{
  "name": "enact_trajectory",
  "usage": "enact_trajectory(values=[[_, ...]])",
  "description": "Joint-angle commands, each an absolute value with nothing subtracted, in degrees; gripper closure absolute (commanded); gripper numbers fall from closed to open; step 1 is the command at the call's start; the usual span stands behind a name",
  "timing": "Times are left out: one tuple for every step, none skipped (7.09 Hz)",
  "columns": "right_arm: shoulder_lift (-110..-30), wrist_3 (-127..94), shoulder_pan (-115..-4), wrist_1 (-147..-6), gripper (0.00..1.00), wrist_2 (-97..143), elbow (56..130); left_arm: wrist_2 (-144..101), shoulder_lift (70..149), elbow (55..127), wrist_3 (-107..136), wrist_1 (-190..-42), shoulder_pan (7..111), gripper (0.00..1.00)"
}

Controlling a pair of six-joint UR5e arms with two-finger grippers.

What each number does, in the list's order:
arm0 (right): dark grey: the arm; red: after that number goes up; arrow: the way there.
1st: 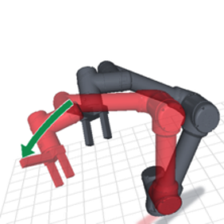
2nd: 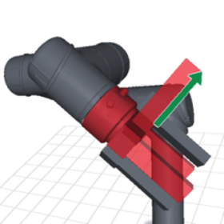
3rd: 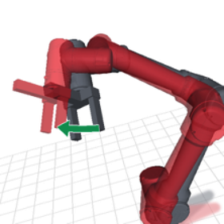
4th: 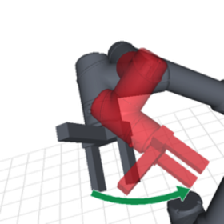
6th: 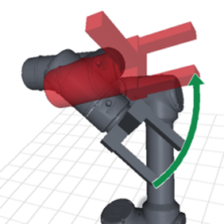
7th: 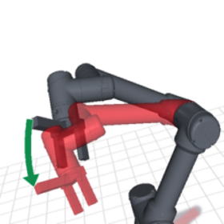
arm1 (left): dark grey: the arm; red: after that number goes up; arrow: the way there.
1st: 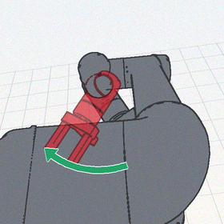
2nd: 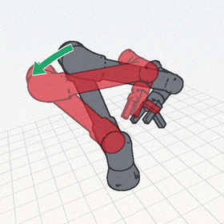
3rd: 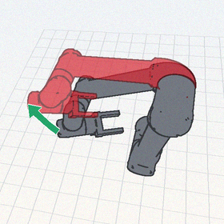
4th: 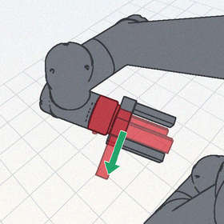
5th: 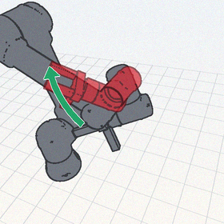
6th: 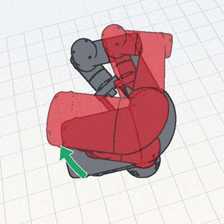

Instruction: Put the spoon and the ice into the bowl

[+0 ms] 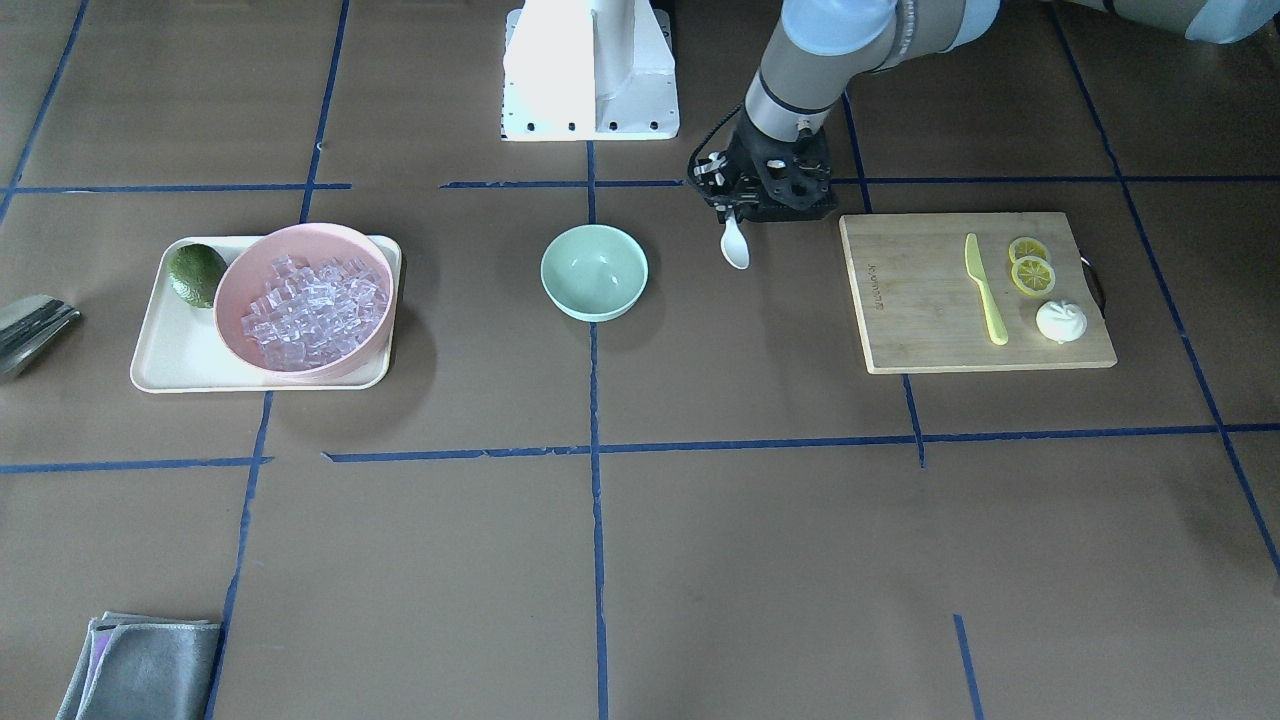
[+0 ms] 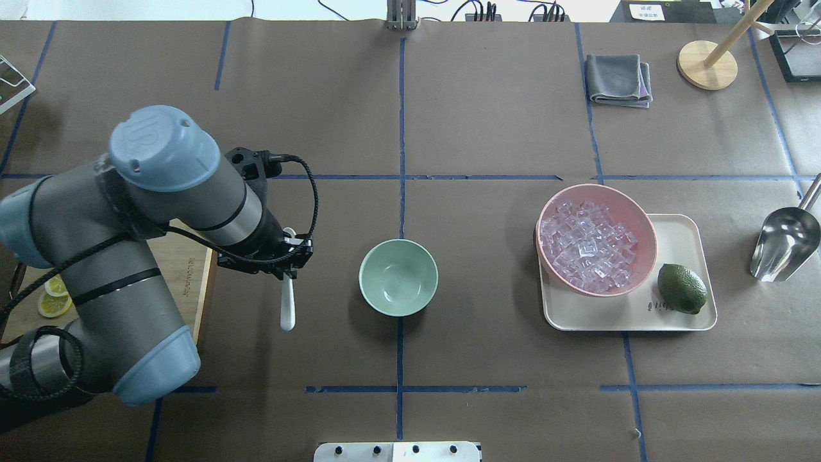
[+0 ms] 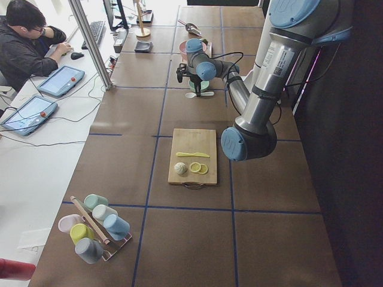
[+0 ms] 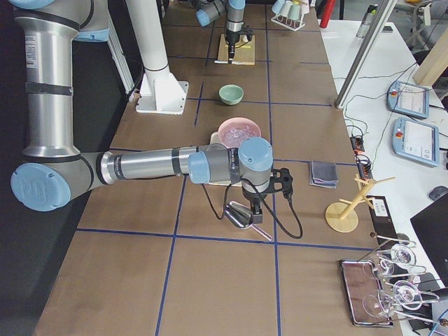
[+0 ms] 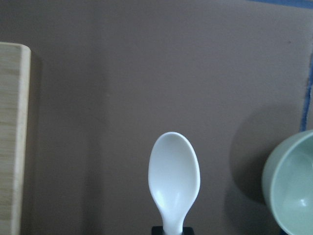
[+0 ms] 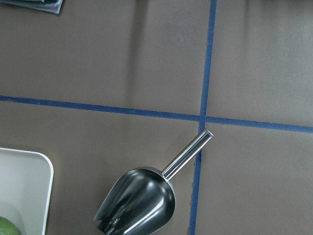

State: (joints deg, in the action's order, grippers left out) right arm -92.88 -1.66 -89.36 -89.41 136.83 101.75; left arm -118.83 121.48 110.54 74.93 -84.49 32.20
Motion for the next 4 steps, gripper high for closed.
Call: enact_trajectory(values=[[-92.55, -6.04, -86.33, -89.21, 0.00, 138.24, 105.18, -115.16, 128.21, 104.88, 77.95, -84.64, 28.67, 1.00], [-91.07, -12.85, -83.70, -89.21, 0.00, 138.51, 107.73, -114.01, 129.62, 103.55, 77.96, -84.64, 27.35, 1.00], [-89.66, -17.97, -81.41, -89.30, 0.00, 139.56, 110.19, -113.91, 131.73, 101.27, 77.96, -84.73, 27.25, 1.00], [-89.21, -22.89, -79.30, -89.30, 0.00, 139.74, 112.74, -113.91, 134.97, 97.60, 77.96, -84.81, 27.25, 1.00]])
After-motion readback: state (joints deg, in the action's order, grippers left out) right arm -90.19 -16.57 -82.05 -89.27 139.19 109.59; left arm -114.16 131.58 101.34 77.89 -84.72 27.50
